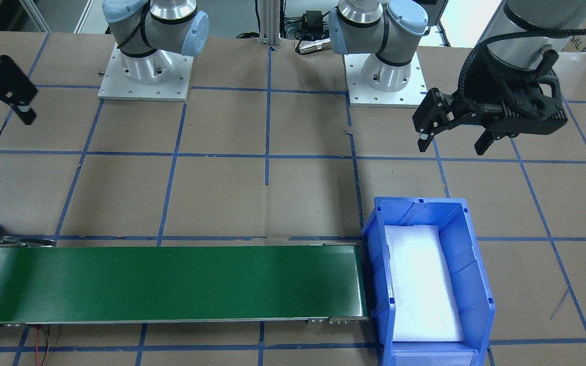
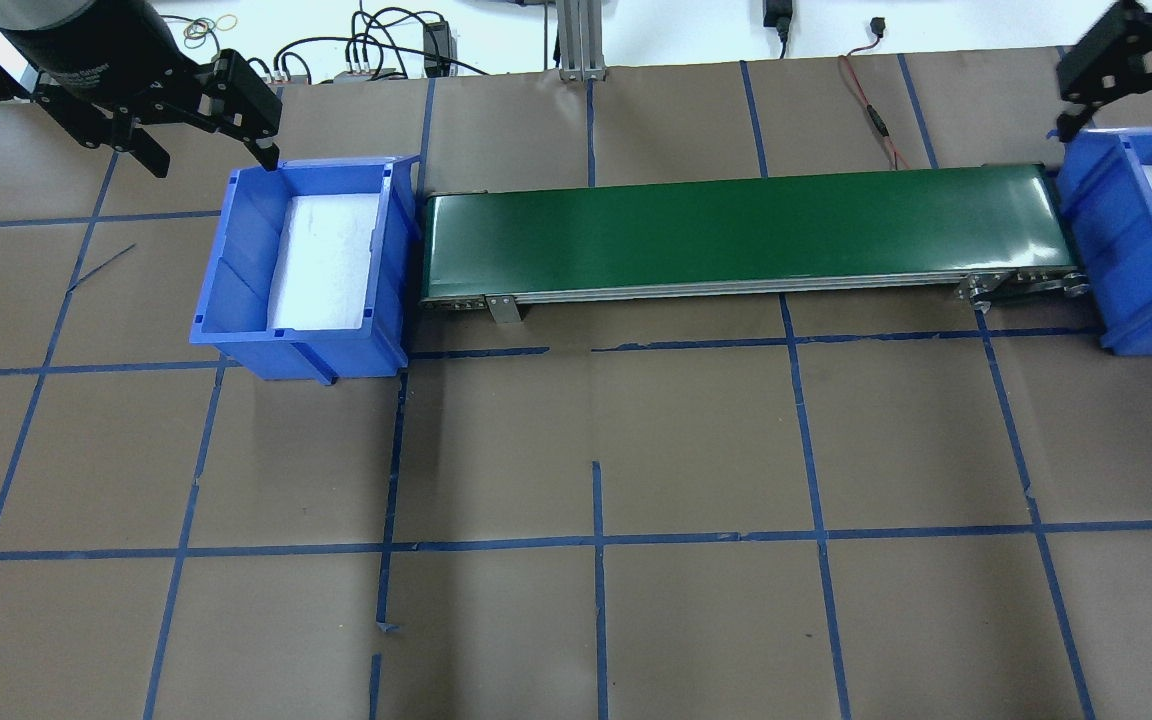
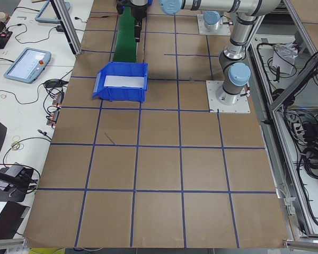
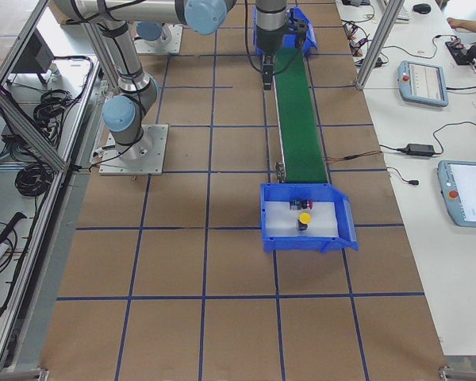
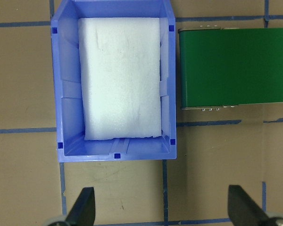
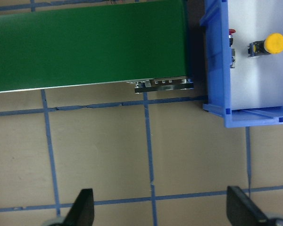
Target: Transport two buttons from left to right
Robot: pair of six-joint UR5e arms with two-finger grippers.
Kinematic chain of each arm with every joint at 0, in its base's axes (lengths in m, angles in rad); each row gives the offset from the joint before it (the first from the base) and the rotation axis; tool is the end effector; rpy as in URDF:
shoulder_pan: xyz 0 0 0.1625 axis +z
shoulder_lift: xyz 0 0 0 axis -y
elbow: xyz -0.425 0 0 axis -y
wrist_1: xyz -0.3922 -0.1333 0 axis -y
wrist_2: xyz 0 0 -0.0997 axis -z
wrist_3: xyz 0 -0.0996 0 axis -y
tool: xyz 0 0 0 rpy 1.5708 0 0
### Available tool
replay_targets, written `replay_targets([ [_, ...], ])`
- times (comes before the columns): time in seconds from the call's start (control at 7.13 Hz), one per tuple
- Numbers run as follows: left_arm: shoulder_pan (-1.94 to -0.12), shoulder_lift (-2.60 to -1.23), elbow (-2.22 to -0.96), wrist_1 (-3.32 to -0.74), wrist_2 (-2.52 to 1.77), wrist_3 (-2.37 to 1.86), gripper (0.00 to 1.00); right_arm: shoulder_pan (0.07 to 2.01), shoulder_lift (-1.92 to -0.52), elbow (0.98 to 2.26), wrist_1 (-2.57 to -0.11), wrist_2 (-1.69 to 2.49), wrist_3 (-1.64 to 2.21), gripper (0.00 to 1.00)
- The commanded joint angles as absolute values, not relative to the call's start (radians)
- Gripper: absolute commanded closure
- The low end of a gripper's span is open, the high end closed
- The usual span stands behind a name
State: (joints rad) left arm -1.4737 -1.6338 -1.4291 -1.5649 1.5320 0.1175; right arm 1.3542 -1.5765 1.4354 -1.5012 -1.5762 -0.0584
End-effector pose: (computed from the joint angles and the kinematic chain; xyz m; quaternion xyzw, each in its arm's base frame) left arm -0.0856 -0.5363 0.5267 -0.0110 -0.9989 0.0441 0.0147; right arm 0.0238 -0.5095 0.5504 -0.0791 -0.9962 0.0350 0.0076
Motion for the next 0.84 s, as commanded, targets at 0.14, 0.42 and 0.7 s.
replay_targets([
  [0.14, -1.473, -1.635, -1.440, -1.537, 1.531, 0.118, 0.00, 1.572, -1.517, 1.453, -1.553, -1.577, 0.112, 0.00],
  [0.42, -1.474, -1.635, -1.440, -1.537, 1.531, 0.118, 0.00, 1.571, -1.514, 1.451, -1.555, -1.578, 0.110, 0.00],
  [0.7, -1.474, -1.635, -1.440, -1.537, 1.531, 0.118, 0.00, 1.568, -1.509, 1.444, -1.566, -1.577, 0.115, 0.00],
])
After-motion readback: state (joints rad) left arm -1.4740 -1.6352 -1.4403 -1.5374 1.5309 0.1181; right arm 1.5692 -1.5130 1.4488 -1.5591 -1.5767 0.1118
